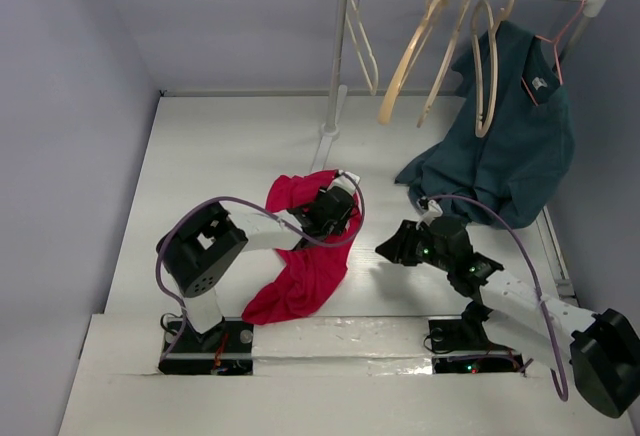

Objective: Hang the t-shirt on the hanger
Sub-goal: Pick up the T-shirt from the center of the board.

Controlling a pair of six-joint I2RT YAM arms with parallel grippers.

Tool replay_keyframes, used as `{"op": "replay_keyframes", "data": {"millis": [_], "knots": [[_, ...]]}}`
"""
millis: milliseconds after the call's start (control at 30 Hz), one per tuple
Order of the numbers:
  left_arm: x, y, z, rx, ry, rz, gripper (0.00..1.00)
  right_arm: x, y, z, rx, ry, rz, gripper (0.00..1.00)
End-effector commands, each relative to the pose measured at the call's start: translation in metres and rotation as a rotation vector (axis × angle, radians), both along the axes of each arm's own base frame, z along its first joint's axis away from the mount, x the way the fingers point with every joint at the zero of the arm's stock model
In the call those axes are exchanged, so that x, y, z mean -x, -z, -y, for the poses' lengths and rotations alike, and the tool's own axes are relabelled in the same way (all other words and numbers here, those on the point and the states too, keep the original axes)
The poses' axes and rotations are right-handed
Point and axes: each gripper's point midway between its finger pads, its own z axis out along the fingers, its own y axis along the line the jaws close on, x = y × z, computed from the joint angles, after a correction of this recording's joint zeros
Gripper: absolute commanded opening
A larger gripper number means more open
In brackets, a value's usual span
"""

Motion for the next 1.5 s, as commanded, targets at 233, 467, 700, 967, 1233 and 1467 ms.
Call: {"op": "replay_keyframes", "data": {"millis": [233, 467, 700, 967, 1233, 1467], "knots": [[-0.026, -0.014, 0.002, 0.104, -0.082, 0.055, 0.36, -0.011, -0.005, -0.012, -0.017, -0.019, 0.056, 0.45], [-0.032, -0.019, -0.002, 0.127, -0.094, 0.073, 0.29, -0.016, -0.005, -0.02, -0.001, -0.036, 0.061, 0.46], [-0.037, -0.02, -0.004, 0.128, -0.093, 0.083, 0.23, -0.024, -0.002, -0.023, 0.024, -0.028, 0.073, 0.14], [-0.038, -0.008, -0.011, 0.087, -0.104, 0.067, 0.41, -0.047, -0.009, -0.036, 0.023, -0.015, 0.103, 0.44], [-0.042, 0.001, -0.015, 0.089, -0.109, 0.052, 0.09, -0.077, 0.007, -0.048, 0.085, 0.002, 0.107, 0.48], [-0.041, -0.032, -0.015, 0.186, -0.118, 0.087, 0.0, -0.091, 0.02, -0.054, 0.12, 0.009, 0.1, 0.48]]}}
